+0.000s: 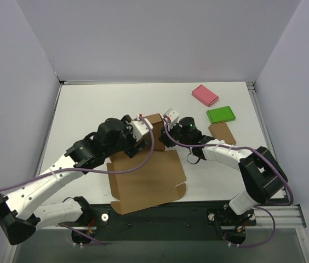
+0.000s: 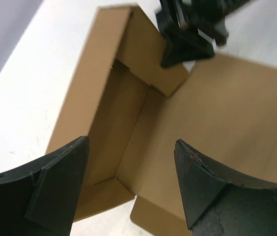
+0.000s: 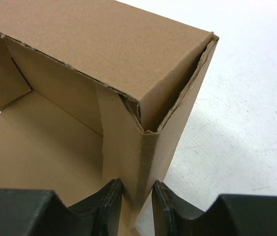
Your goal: Fold the paper box
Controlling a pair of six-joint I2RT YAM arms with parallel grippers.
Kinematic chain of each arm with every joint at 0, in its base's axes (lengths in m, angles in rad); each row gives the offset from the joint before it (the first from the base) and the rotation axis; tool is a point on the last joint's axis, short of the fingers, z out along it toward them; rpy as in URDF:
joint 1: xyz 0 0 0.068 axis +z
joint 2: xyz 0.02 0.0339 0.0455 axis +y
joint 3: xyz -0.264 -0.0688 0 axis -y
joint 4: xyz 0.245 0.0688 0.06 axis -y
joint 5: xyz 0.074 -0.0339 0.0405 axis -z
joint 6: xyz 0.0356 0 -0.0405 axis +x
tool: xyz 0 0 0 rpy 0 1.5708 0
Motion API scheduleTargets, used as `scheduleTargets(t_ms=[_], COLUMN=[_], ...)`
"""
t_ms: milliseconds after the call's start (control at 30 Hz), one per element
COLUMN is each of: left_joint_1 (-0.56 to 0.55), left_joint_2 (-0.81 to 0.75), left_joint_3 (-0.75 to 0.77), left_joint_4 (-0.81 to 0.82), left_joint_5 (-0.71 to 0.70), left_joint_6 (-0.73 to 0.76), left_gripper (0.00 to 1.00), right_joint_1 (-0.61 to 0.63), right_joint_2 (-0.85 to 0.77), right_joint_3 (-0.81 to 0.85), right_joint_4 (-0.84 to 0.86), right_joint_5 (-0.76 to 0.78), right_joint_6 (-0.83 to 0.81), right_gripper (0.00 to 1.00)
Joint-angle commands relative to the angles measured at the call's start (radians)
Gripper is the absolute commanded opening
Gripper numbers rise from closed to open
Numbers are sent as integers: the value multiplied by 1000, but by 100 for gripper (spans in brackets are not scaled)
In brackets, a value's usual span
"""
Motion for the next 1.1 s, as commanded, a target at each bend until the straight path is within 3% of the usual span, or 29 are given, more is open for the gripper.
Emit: scheduleTargets(t_ms=[0,333,767,1067], left_joint_1=[-47,-128,-101,-87], left_joint_2=[26,121,202,260], left_joint_3=[-60,-138,-181,-183], left_joint_4=[17,218,299,333], left_joint_5=[-95,-362,-388,-413], left_joint_6=[202,350,354,361], left_gripper=[80,82,76,50], right_joint_1=[-5,-19,-28,-30], right_joint_2=[-22,-22,-16,-16], right_joint_3=[2,4,9,9], right_joint_4=[31,30,35,38], right_joint_5=[-55,-84,-104,-98], right_joint_6=[-16,1,21,30], right_gripper=[0,0,0,0])
